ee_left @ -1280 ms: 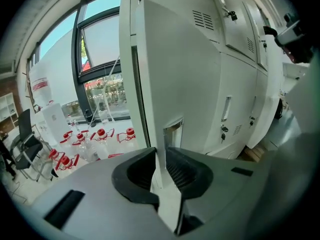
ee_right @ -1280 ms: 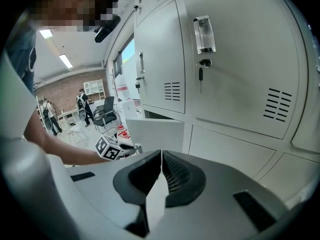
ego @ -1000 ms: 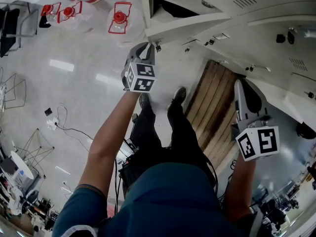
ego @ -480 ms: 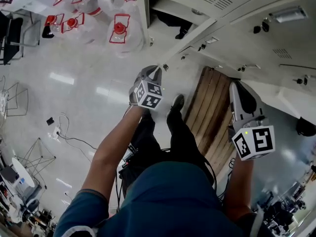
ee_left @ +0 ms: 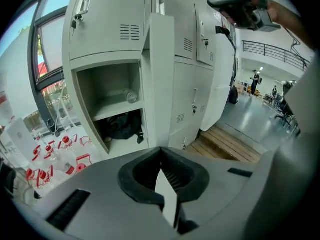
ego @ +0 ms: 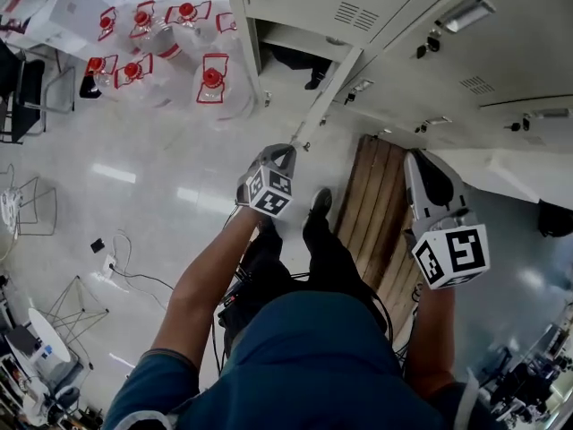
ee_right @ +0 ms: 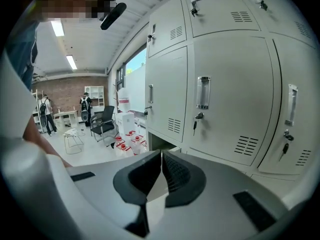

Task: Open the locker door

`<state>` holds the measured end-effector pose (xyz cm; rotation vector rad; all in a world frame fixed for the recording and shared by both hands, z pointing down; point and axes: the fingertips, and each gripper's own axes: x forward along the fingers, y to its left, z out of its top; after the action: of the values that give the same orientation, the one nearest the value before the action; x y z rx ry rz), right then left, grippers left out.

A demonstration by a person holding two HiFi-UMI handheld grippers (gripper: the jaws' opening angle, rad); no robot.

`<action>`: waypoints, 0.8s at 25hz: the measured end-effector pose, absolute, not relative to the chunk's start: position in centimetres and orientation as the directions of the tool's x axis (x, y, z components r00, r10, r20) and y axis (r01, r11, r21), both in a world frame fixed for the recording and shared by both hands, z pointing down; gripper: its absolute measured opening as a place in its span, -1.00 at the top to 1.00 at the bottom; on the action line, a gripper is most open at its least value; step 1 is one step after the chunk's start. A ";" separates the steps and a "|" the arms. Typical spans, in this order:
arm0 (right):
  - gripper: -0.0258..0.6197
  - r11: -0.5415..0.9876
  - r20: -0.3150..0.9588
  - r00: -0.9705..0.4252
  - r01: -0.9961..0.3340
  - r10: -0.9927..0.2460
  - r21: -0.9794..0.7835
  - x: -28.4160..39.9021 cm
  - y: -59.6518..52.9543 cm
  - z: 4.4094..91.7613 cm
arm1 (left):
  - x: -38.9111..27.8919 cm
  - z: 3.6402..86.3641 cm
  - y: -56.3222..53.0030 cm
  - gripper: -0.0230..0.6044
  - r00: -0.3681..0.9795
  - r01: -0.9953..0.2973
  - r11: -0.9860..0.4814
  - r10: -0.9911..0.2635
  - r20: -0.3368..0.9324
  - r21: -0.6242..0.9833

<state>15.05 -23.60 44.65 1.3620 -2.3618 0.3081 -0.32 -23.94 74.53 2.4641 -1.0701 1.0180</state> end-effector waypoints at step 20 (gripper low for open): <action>0.81 0.477 0.290 -0.438 -0.876 -0.851 0.074 14.0 -22.0 33.3 | -5.8 48.6 -23.0 0.87 0.551 -0.783 -0.618 -0.745 0.376 -0.077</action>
<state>14.02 -21.99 33.34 1.4681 -2.4398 0.1250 -5.77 -23.04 48.64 2.6782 -1.3231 0.5756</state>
